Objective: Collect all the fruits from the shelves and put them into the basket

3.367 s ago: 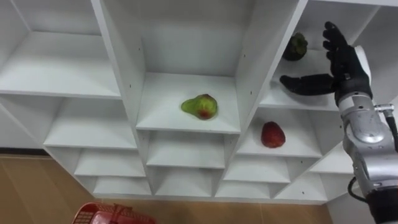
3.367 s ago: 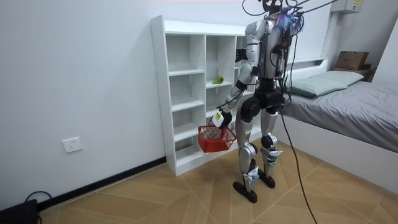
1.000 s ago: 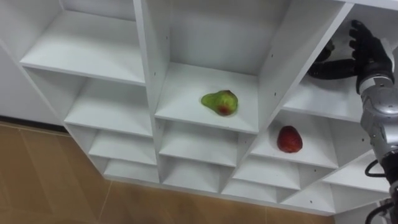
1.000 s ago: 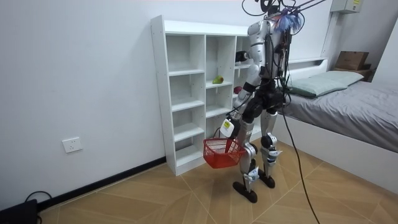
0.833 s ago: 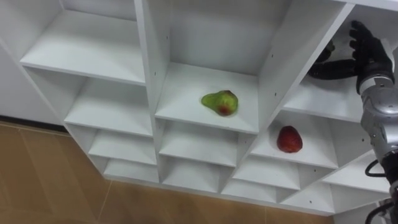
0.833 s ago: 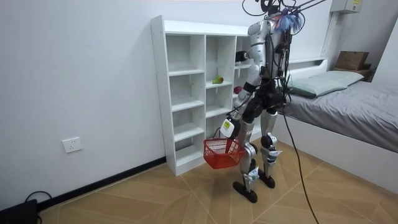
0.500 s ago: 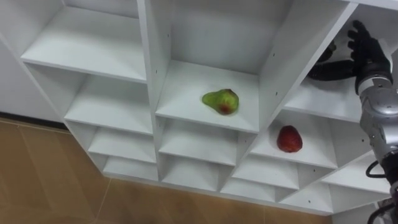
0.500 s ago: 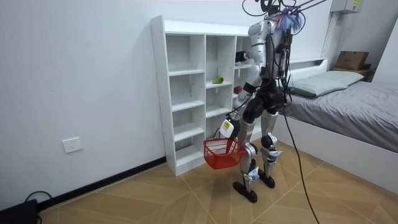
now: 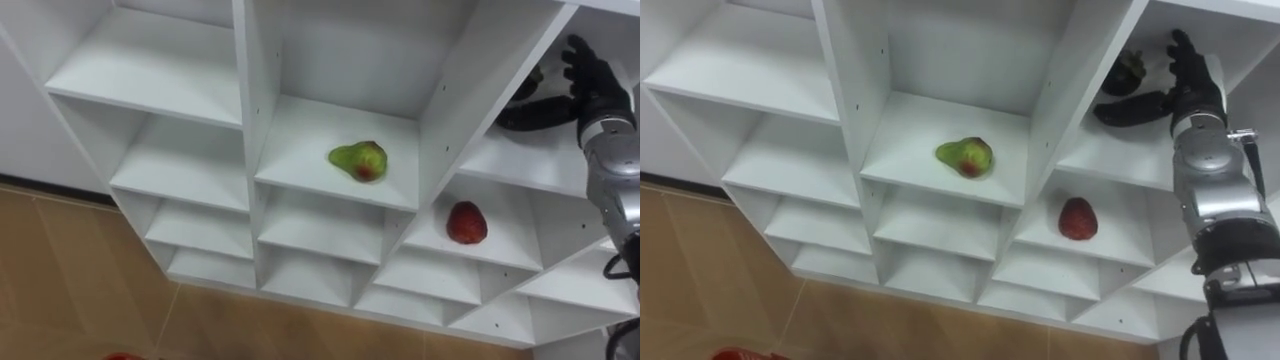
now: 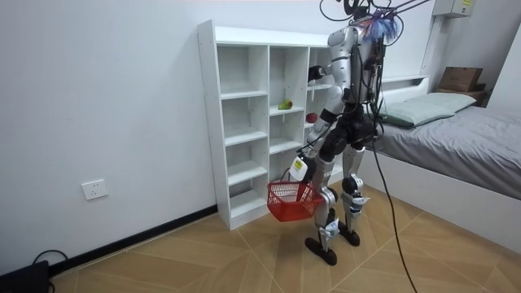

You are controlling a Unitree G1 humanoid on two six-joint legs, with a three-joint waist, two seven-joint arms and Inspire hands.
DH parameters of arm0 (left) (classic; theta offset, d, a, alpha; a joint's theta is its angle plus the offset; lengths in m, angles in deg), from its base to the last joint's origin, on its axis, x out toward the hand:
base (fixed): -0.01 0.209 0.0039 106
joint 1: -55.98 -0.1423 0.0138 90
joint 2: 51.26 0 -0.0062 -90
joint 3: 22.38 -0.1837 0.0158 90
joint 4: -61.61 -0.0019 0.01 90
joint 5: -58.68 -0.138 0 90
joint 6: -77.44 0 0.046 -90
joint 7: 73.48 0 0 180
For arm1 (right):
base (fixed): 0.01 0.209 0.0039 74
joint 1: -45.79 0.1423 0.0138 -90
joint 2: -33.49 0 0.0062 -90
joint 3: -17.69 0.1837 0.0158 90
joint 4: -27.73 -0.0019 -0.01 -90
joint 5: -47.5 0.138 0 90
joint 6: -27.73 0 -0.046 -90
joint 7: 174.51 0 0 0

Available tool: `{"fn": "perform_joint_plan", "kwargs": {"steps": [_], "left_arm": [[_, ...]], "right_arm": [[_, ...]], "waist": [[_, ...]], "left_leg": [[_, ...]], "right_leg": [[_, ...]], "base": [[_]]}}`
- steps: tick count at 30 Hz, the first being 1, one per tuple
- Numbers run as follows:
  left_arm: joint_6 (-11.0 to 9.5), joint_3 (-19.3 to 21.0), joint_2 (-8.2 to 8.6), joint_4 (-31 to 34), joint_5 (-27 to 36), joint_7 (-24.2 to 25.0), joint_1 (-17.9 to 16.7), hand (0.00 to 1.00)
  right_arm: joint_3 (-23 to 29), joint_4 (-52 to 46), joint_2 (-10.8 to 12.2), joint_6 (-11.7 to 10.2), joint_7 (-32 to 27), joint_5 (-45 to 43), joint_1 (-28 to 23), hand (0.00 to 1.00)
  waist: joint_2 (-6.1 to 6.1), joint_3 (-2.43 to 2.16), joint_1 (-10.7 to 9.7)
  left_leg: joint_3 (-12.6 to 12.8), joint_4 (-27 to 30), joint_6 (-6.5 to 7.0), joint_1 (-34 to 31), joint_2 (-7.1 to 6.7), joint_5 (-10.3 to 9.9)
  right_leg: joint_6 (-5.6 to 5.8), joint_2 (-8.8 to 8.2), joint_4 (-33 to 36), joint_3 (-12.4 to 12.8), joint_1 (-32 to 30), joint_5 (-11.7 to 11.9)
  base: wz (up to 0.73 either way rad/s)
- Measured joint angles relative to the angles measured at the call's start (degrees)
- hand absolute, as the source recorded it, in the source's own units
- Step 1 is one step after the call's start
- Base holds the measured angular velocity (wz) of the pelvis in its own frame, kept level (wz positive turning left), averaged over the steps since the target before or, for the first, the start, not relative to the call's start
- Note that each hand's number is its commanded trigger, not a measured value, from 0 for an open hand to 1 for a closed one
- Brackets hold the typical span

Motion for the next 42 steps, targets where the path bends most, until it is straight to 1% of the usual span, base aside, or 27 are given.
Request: {"fn": "perform_joint_plan", "kwargs": {"steps": [4,7,21,22,23,24,26,27,28,29,31,33,34,35,38,42], "left_arm": [[0.2,-0.7,-0.03,-0.3,0.0,0.3,0.0,1.00],[0.9,-0.7,-0.03,-0.3,0.0,0.6,0.1,1.00],[1.2,-0.7,-0.01,-1.0,0.0,1.6,0.1,1.00],[1.2,-0.7,-0.01,-1.0,0.0,1.6,0.1,1.00],[1.2,-0.7,-0.01,-1.0,0.0,1.6,0.0,1.00],[1.3,-0.7,-0.01,-1.0,0.0,1.5,0.0,1.00],[1.3,-0.7,-0.02,-1.0,0.0,1.5,0.0,1.00],[1.3,-0.7,-0.02,-1.0,0.0,1.5,0.1,1.00],[1.3,-0.7,-0.02,-1.0,0.0,1.5,0.1,1.00],[1.3,-0.7,-0.03,-1.0,0.0,1.5,0.2,1.00],[1.3,-1.1,-0.04,-1.0,0.0,1.5,0.4,1.00],[1.3,-2.1,-0.07,-0.9,0.0,1.4,1.2,1.00],[1.3,-2.4,-0.09,-0.8,0.0,1.4,1.3,1.00],[1.3,-2.7,-0.09,-0.7,0.0,1.4,1.4,1.00],[1.3,-3.5,-0.08,-0.7,0.1,1.5,1.6,1.00],[1.3,-3.6,-0.09,-0.7,0.1,1.5,2.3,1.00]], "right_arm": [[0.0,0.3,0.0,0.3,-0.5,0.0,0.6,0.00],[-0.1,0.3,0.0,0.6,-0.9,0.0,0.8,0.00],[-1.1,0.3,0.0,0.7,-1.1,0.0,0.8,0.00],[-1.1,0.3,0.0,0.7,-1.1,0.0,0.8,0.07],[-1.1,0.2,0.0,0.7,-1.2,0.0,0.8,0.45],[-1.1,0.1,0.0,0.7,-1.2,0.0,0.8,0.52],[-1.1,0.0,0.0,0.7,-1.7,0.1,0.8,0.78],[-1.1,0.0,0.0,0.7,-1.9,0.2,0.8,1.00],[-1.0,0.0,-0.1,0.7,-2.4,0.2,0.9,1.00],[-1.6,-0.6,-0.1,0.7,-1.6,0.3,1.1,1.00],[-3.9,-1.2,0.2,0.7,-0.8,0.4,2.3,1.00],[-6.1,-2.1,0.8,0.4,0.6,0.4,2.9,1.00],[-6.3,-2.1,0.5,0.4,0.6,-0.1,3.0,1.00],[-6.3,-2.1,-0.3,0.4,1.2,0.1,3.1,1.00],[-6.5,-2.1,-0.3,0.2,0.5,0.1,3.1,1.00],[-6.5,-2.0,-0.3,0.2,0.0,0.3,3.4,1.00]], "waist": [[-0.06,0.03,0.1],[-0.06,0.03,0.2],[0.03,0.12,0.5],[0.04,0.12,0.5],[0.04,0.12,0.5],[0.02,0.12,0.5],[0.03,0.12,0.5],[0.03,0.12,0.5],[0.03,0.11,0.5],[0.03,0.11,0.6],[0.05,0.12,0.7],[0.04,0.11,1.9],[-0.04,0.06,2.2],[-0.15,0.05,2.3],[-0.01,0.15,2.4],[0.20,0.29,2.7]], "left_leg": [[0.0,0.6,0.00,-0.9,0.00,0.0],[0.0,0.7,0.02,-0.9,-0.01,0.0],[0.1,0.6,0.01,-0.8,0.01,0.0],[0.0,0.6,0.00,-0.8,0.01,0.0],[0.0,0.5,-0.01,-0.8,0.01,0.1],[0.0,0.5,-0.03,-0.9,0.01,0.1],[0.0,0.5,-0.04,-1.0,0.03,0.1],[0.0,0.5,-0.05,-1.1,0.03,0.2],[0.0,0.5,-0.06,-1.1,0.04,0.2],[0.0,0.5,-0.10,-1.1,0.08,0.2],[-0.1,0.3,-0.16,-1.1,0.09,0.3],[-0.8,0.4,-0.19,-1.2,0.03,0.4],[-0.9,0.6,-0.20,-1.2,0.02,0.5],[-1.0,0.6,-0.22,-1.4,0.03,0.5],[-1.2,0.5,-0.23,-1.8,0.07,0.5],[-1.2,-0.3,-0.28,-1.8,0.10,0.5]], "right_leg": [[-0.10,0.01,0.0,0.0,-0.6,0.1],[-0.10,0.00,-0.1,0.0,-0.6,0.1],[-0.11,0.07,-0.1,0.1,-0.5,0.1],[-0.11,0.07,-0.1,0.1,-0.6,0.1],[-0.10,0.07,-0.1,0.1,-0.6,0.1],[-0.10,0.07,-0.1,0.1,-0.7,0.1],[-0.12,0.07,-0.1,0.0,-0.8,0.1],[-0.13,0.07,-0.1,0.0,-0.8,0.1],[-0.15,0.07,-0.1,0.0,-0.8,0.1],[-0.16,0.10,-0.1,0.0,-0.8,0.1],[-0.18,0.14,-0.2,-0.2,-0.8,0.1],[-0.25,0.13,-0.7,-1.1,-0.5,0.1],[-0.27,0.12,-0.8,-1.3,-0.6,0.2],[-0.32,0.13,-0.9,-1.4,-0.7,0.2],[-0.35,0.16,-0.9,-1.6,-0.7,0.2],[-0.34,0.19,-1.0,-1.8,-0.9,0.2]], "base": [[0.00],[0.00],[0.00],[0.00],[0.00],[0.00],[0.00],[0.00],[0.00],[0.00],[0.04],[0.17],[0.16],[0.07],[0.01],[0.00]]}}
